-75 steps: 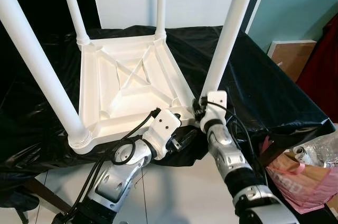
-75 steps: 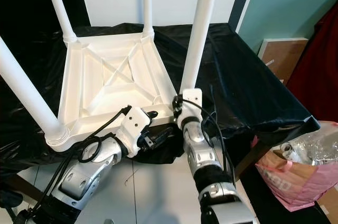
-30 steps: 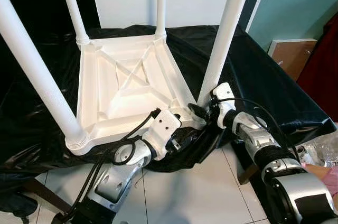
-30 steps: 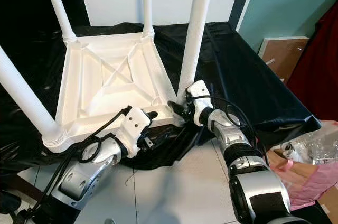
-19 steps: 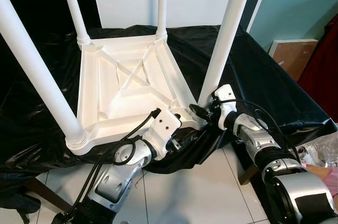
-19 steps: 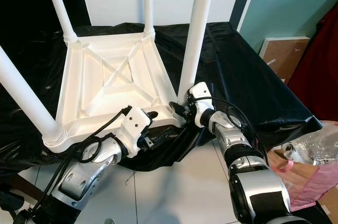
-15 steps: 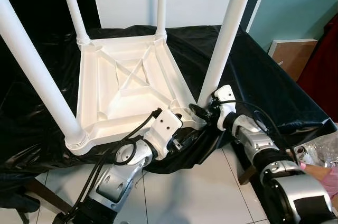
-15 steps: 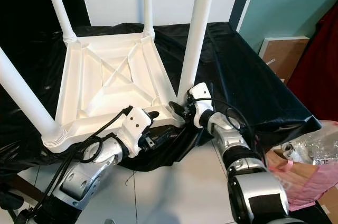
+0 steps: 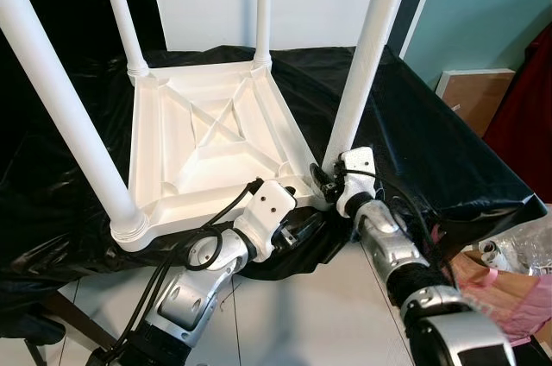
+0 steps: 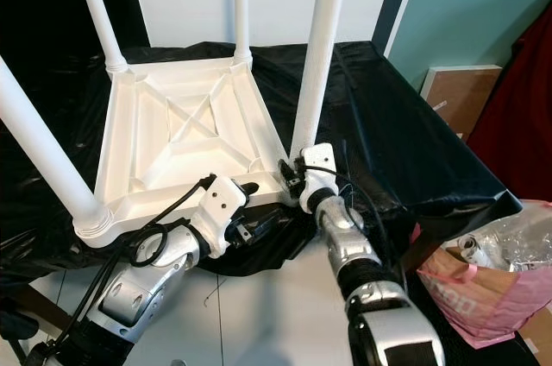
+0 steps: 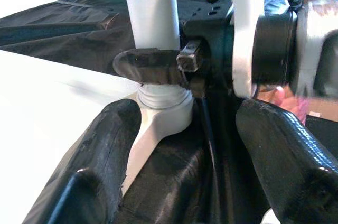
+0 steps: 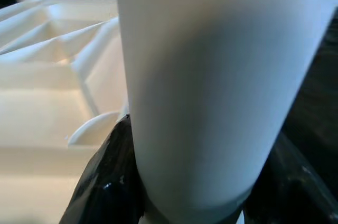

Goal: Building children table

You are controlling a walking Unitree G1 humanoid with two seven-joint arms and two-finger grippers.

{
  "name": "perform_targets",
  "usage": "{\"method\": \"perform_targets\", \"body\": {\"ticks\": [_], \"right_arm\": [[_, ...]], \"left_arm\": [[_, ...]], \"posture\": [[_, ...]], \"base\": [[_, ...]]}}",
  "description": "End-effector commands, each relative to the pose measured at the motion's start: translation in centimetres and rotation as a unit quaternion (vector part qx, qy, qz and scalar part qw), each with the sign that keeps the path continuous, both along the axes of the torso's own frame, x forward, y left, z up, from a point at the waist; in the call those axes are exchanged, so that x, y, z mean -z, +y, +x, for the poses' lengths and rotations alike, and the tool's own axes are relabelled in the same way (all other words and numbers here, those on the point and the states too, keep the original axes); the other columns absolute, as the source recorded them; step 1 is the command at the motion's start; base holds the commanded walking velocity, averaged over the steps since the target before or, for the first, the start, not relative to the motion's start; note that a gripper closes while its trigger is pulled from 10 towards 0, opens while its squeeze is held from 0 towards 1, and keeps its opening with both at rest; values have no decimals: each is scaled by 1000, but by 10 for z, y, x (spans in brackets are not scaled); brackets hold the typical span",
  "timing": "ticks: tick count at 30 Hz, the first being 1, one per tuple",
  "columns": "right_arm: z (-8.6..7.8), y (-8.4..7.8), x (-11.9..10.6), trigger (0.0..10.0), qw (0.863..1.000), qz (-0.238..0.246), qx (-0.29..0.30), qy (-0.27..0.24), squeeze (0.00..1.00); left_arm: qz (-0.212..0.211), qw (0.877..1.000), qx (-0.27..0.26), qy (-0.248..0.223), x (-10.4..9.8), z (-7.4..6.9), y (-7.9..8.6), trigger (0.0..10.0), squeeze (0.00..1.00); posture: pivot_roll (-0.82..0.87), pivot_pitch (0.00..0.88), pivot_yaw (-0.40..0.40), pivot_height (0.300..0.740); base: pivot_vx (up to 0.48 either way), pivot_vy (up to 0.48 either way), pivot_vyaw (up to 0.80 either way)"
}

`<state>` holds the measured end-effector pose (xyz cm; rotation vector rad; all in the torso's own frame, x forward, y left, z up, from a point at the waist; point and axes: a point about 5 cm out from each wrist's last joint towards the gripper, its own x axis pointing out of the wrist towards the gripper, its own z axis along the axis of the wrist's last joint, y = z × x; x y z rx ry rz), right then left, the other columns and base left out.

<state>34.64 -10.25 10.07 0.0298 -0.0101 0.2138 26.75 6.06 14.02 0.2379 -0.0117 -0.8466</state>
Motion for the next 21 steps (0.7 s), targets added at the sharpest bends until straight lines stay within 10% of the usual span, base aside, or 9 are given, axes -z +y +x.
{"method": "perform_targets", "body": {"ticks": [1, 17, 18, 19, 21], "right_arm": [[-9, -4, 24, 10000, 998, 2, 38, 59, 0], [-15, 21, 3, 10000, 1000, 25, 17, 1, 0], [-14, 19, 0, 10000, 999, 27, 14, -8, 698], [-14, 18, -4, 10000, 999, 32, 6, -15, 1000], [-14, 16, -7, 10000, 999, 36, -1, -23, 1000]], "left_arm": [[2, 1000, 15, -3, 0, -1, -1, 10000, 0], [4, 1000, 14, -4, -3, 3, 1, 10000, 0], [3, 1000, 13, -5, -4, 4, 2, 10000, 0], [4, 1000, 12, -7, -5, 4, 2, 10000, 0], [3, 1000, 12, -8, -6, 5, 1, 10000, 0]], "posture": [[52, 0, -71, 740], [45, 11, -69, 740], [44, 16, -68, 740], [44, 31, -71, 740], [41, 43, -71, 740]], "base": [[0, 0, 0], [0, 0, 0], [0, 0, 0], [0, 0, 0], [0, 0, 0]]}}
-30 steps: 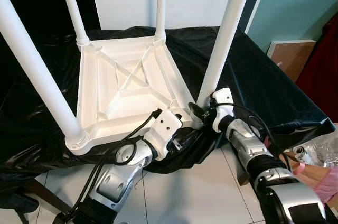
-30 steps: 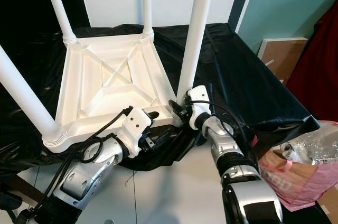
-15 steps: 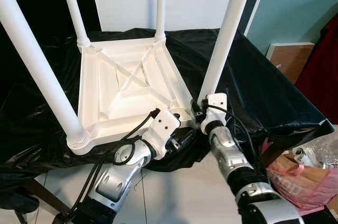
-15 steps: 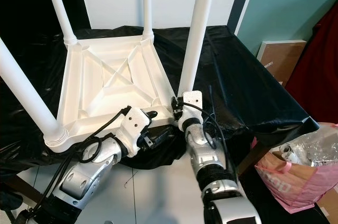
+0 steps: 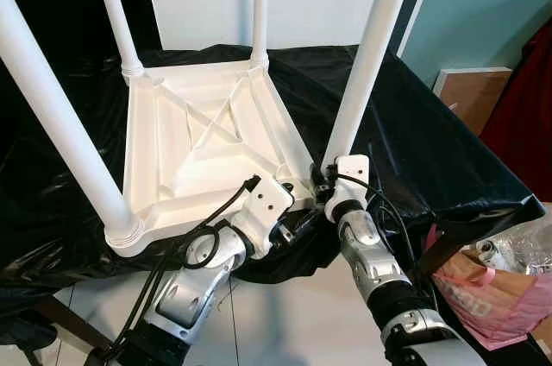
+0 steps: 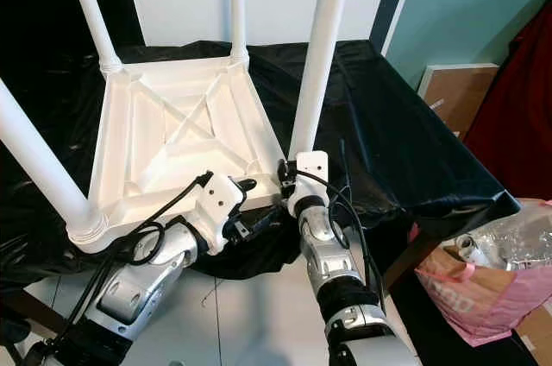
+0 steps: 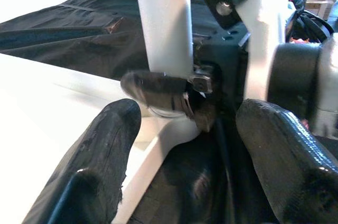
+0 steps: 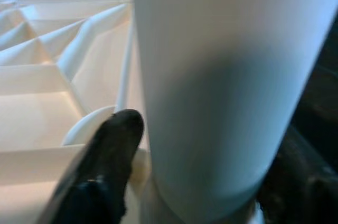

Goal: Building children table

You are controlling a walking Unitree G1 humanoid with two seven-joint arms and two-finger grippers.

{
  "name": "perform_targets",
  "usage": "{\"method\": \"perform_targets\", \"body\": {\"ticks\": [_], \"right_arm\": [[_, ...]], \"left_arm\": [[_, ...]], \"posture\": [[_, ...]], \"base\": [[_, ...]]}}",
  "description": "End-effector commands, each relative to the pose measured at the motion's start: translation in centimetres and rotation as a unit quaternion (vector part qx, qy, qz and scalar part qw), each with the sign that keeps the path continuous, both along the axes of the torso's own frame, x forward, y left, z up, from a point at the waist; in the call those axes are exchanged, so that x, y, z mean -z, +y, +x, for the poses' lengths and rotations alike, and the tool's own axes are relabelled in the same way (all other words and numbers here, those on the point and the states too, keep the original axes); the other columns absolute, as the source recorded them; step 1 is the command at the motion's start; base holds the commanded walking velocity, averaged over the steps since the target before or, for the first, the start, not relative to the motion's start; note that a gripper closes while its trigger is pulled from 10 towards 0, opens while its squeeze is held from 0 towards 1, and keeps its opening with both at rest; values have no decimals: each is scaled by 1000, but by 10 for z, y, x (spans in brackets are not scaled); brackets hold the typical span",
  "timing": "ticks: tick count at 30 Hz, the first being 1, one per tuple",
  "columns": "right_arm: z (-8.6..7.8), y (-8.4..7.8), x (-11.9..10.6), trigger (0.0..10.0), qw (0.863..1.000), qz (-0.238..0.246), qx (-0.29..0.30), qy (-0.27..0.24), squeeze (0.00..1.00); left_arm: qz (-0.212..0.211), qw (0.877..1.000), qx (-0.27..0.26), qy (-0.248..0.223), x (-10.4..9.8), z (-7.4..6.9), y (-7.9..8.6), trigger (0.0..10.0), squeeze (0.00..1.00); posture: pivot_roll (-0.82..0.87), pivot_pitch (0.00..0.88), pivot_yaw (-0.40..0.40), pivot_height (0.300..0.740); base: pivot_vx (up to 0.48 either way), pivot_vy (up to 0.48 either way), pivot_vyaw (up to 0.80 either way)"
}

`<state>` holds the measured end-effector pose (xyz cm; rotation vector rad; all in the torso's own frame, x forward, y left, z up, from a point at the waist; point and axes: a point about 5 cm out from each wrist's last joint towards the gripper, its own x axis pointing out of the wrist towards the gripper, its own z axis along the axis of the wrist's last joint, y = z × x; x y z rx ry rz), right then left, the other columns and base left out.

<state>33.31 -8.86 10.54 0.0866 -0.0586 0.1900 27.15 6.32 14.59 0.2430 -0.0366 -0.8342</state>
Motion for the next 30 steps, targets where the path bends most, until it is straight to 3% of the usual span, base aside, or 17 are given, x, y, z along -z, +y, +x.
{"method": "perform_targets", "body": {"ticks": [1, 5, 7, 11, 12, 17, 24, 25, 30], "right_arm": [[0, -3, -5, 10000, 1000, 8, -22, -10, 1000], [0, -9, -6, 10000, 999, 7, -32, -12, 1000], [-2, -20, -7, 10000, 998, 4, -63, -20, 1000], [-5, -27, -9, 10000, 995, -6, -93, -27, 1000], [-5, -29, -9, 10000, 994, -8, -110, -25, 27], [-6, -33, -9, 10000, 990, -13, -140, -24, 0], [-4, -41, -7, 10000, 985, -44, -164, -23, 0], [-3, -40, -7, 10000, 984, -44, -170, -22, 0], [-2, -40, -7, 10000, 984, -41, -174, -20, 0]], "left_arm": [[5, 1000, 17, 4, -1, 0, -2, 10000, 0], [4, 1000, 18, 4, -2, 0, -4, 10000, 0], [0, 1000, 21, 8, -2, -6, -5, 10000, 0], [4, 1000, 21, 10, 0, -9, -4, 10000, 0], [4, 1000, 20, 11, 0, -10, -3, 10000, 0], [11, 1000, 6, 12, 0, -9, 4, 10000, 0], [98, 993, -59, 32, 22, 0, 27, 10000, 0], [136, 987, -77, 28, 25, 7, 38, 10000, 0], [165, 980, -107, 18, 24, 19, 49, 10000, 0]], "posture": [[41, 46, -71, 740], [41, 61, -69, 740], [42, 86, -67, 740], [46, 94, -66, 740], [54, 102, -67, 740], [64, 110, -65, 740], [66, 108, -53, 740], [62, 99, -48, 740], [50, 76, -44, 740]], "base": [[0, 0, 0], [0, 0, 0], [0, 0, 0], [0, 0, 0], [0, 0, 0], [0, 0, 0], [0, 0, 0], [0, 0, 0], [0, 0, 0]]}}
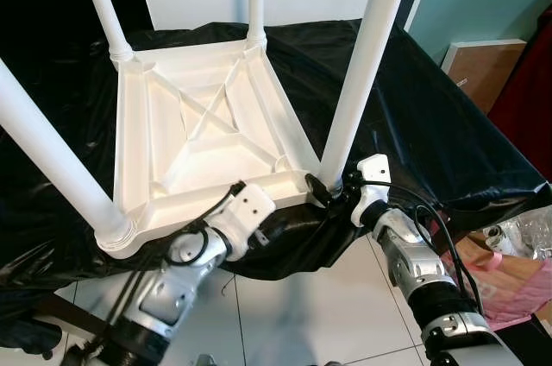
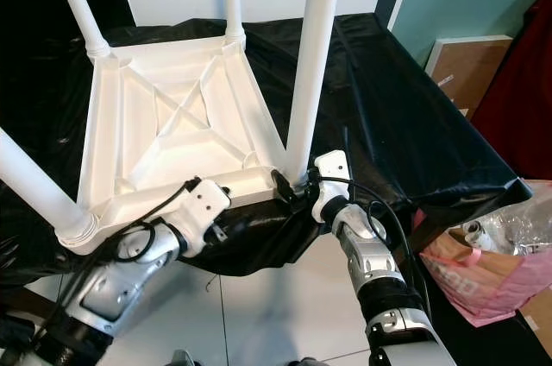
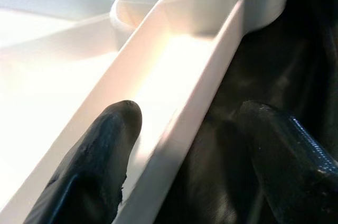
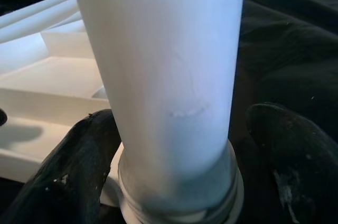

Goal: Building children table

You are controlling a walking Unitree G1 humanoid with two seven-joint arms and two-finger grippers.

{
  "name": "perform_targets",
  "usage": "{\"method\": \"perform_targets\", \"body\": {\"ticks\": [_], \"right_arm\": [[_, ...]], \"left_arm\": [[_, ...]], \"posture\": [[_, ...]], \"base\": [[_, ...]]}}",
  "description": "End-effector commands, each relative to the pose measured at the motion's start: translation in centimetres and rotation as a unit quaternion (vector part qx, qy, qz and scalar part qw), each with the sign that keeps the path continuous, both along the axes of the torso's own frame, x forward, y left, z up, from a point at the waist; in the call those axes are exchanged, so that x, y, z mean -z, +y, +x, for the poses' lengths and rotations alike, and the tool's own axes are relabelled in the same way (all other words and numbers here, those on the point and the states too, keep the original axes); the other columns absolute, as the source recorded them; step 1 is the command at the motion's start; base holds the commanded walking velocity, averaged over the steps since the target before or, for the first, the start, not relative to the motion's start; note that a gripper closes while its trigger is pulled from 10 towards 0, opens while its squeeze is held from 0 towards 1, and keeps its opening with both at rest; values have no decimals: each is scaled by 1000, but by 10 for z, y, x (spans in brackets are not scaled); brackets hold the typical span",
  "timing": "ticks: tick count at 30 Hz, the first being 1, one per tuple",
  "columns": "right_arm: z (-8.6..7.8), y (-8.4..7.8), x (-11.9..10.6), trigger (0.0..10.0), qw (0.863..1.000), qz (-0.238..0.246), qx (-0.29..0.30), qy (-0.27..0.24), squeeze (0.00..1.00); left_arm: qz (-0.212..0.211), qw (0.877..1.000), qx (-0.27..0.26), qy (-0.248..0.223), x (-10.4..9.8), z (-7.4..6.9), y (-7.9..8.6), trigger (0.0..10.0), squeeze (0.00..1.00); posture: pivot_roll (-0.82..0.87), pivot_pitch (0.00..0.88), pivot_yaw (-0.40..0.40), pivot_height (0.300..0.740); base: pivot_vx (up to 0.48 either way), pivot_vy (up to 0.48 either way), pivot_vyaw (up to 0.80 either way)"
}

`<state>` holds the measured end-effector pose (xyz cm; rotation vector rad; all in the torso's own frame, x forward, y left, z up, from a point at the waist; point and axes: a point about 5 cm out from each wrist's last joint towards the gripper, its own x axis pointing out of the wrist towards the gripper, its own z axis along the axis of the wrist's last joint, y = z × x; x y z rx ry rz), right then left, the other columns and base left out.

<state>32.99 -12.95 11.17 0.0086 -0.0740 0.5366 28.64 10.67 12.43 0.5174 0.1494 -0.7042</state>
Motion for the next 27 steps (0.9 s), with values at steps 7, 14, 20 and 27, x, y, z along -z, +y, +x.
{"method": "perform_targets", "body": {"ticks": [7, 14, 20, 27], "right_arm": [[7, 11, -4, 10000, 1000, 5, -7, -7, 0], [15, 26, -8, 10000, 1000, 14, -8, -7, 0], [22, 56, -18, 10000, 999, 22, -31, -15, 0], [26, 66, -20, 10000, 999, 28, -27, -13, 0]], "left_arm": [[75, 994, -69, -25, -1, 21, 28, 10000, 0], [100, 988, -104, -48, -12, 37, 48, 10000, 0], [127, 982, -125, -66, -30, 47, 74, 10000, 0], [145, 977, -130, -87, -41, 56, 86, 10000, 0]], "posture": [[44, 54, -41, 740], [56, 43, -46, 740], [49, 36, -34, 740], [46, 38, -29, 740]], "base": [[0, 0, 0], [0, 0, 0], [0, 0, 0], [0, 0, 0]]}}
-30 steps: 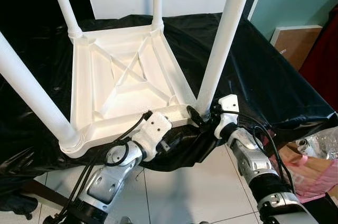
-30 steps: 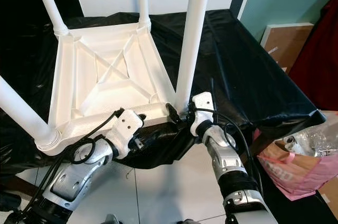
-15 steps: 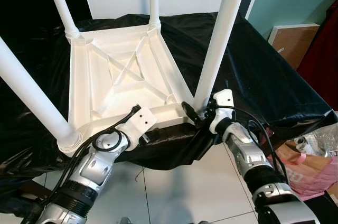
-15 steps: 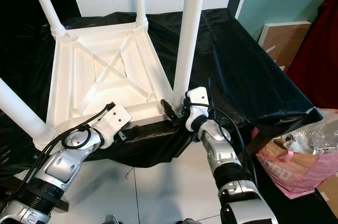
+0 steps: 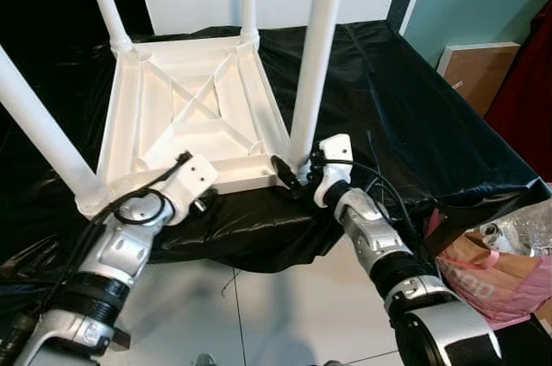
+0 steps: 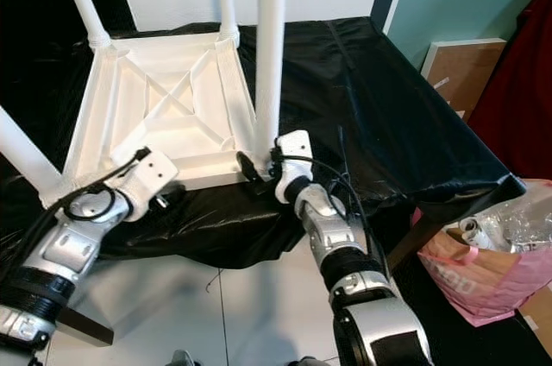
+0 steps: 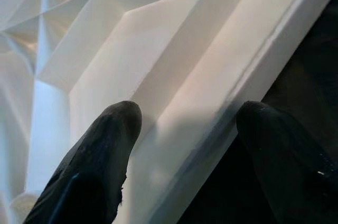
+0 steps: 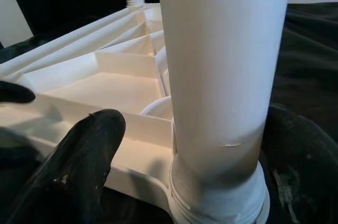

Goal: Building children table

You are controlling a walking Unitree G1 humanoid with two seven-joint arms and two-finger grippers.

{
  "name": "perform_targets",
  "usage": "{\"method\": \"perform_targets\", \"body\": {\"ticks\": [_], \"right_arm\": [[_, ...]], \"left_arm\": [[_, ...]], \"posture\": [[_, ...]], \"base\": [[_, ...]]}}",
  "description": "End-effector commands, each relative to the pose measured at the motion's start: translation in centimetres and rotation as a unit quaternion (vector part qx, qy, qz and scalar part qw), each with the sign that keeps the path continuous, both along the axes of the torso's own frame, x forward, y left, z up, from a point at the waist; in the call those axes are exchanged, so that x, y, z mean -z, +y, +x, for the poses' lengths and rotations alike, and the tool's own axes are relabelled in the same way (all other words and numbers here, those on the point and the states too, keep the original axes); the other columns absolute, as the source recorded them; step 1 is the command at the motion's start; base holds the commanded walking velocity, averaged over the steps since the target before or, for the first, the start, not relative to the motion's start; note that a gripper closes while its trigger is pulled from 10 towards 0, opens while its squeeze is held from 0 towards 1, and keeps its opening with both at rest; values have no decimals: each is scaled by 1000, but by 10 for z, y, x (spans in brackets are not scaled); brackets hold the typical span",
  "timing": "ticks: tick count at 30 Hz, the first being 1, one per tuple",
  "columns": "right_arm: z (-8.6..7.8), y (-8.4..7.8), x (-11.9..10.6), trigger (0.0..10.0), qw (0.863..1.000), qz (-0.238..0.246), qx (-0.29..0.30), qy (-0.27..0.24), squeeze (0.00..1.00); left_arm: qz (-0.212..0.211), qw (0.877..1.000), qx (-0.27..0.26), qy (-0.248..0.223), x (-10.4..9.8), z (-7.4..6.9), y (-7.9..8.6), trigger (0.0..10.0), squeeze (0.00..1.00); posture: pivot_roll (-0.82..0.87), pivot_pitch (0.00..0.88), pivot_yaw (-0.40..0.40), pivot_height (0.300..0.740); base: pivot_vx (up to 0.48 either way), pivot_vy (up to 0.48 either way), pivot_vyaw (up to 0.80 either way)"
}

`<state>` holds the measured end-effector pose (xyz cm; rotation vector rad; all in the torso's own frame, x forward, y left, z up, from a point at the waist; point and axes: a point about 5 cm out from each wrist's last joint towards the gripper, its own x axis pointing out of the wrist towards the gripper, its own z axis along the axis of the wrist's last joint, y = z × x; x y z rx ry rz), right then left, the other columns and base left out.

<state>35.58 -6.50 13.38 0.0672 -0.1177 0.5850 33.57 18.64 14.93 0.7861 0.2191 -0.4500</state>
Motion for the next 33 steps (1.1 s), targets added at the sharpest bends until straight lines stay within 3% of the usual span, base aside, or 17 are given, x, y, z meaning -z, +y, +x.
{"method": "perform_targets", "body": {"ticks": [1, 3, 10, 12, 13, 14, 16, 17, 21, 26, 33], "right_arm": [[0, 1, 2, 10000, 1000, -5, -1, 1, 0], [1, 0, 1, 10000, 1000, -5, 5, 0, 0], [5, -10, -1, 10000, 1000, -7, 23, -6, 0], [3, -17, 2, 10000, 999, -9, 31, -10, 0], [3, -17, 2, 10000, 999, -9, 31, -10, 0], [2, -21, 3, 10000, 999, -7, 36, -13, 0], [2, -21, 3, 10000, 999, -7, 36, -13, 0], [0, -23, 2, 10000, 999, -5, 43, -20, 0], [-1, -21, -3, 10000, 998, -5, 62, -34, 0], [2, -13, -14, 10000, 995, 3, 88, -43, 0], [8, 3, -28, 10000, 994, 3, 105, -42, 0]], "left_arm": [[11, 999, -17, -45, -16, 7, 7, 10000, 0], [-3, 998, -21, -54, -20, 9, 5, 10000, 0], [-60, 997, 11, -51, -20, 7, -25, 10000, 0], [-112, 992, 24, -50, -18, 1, -46, 10000, 0], [-112, 992, 24, -50, -18, 1, -46, 10000, 0], [-151, 987, 37, -45, -17, -4, -61, 10000, 0], [-151, 987, 37, -45, -17, -4, -61, 10000, 0], [-190, 980, 40, -38, -15, -9, -73, 10000, 0], [-237, 970, 35, -30, -14, -14, -83, 10000, 0], [-274, 961, 16, -31, -15, -17, -79, 10000, 0], [-307, 947, -62, -75, -34, -13, -50, 10000, 0]], "posture": [[46, 38, -29, 740], [44, 37, -27, 740], [40, 39, -33, 740], [40, 43, -36, 740], [40, 43, -36, 740], [37, 46, -43, 740], [37, 46, -43, 740], [31, 49, -47, 740], [26, 49, -50, 740], [21, 48, -50, 740], [32, 44, -58, 740]], "base": [[0, 0, 0], [0, 0, 0], [0, 0, 0], [0, 0, 0], [0, 0, 0], [0, 0, 0], [0, 0, 0], [0, 0, 0], [0, 0, 0], [0, 0, 0], [0, 0, 0]]}}
